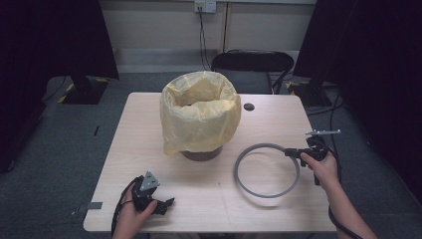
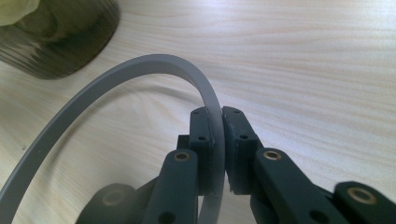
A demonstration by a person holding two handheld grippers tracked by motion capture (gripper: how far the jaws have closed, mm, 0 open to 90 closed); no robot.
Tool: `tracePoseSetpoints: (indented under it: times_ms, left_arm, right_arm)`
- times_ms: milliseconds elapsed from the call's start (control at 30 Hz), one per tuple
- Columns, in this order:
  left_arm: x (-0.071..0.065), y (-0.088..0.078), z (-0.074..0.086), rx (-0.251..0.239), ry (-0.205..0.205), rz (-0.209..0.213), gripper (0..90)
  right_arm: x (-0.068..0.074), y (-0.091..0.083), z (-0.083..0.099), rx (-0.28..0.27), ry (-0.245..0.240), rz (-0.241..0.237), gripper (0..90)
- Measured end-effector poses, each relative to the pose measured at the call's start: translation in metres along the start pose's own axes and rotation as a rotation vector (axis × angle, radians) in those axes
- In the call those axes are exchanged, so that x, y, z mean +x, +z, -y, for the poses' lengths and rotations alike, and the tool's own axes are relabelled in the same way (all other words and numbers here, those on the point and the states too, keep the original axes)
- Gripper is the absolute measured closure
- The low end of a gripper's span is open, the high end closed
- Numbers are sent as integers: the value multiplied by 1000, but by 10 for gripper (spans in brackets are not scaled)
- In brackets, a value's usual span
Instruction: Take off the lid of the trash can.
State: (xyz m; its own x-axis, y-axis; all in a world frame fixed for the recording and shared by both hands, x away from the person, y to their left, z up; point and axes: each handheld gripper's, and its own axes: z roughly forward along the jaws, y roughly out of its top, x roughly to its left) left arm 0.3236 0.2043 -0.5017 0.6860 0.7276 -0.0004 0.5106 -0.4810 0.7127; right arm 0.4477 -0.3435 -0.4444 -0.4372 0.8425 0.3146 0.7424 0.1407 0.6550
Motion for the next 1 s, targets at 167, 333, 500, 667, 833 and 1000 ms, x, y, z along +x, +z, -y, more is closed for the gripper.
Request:
tracePoseSetpoints:
  times_ms: [167,333,500,667,833,1000]
  left_arm:
    - [0,0,0,0,0,0,17]
    - [0,0,0,0,0,0,17]
    - [0,0,0,0,0,0,18]
    - [0,0,0,0,0,0,17]
    - [0,0,0,0,0,0,17]
    - [0,0,0,0,0,0,17]
  right_arm:
    - [-4,3,5,-2,6,9,831]
    - [-8,6,10,-17,2,14,830]
    - [-12,6,14,-34,-1,29,828]
    - [-13,12,21,-37,-29,48,825]
    - [-11,15,21,-49,-37,52,824]
    - [-11,18,23,-52,-42,56,822]
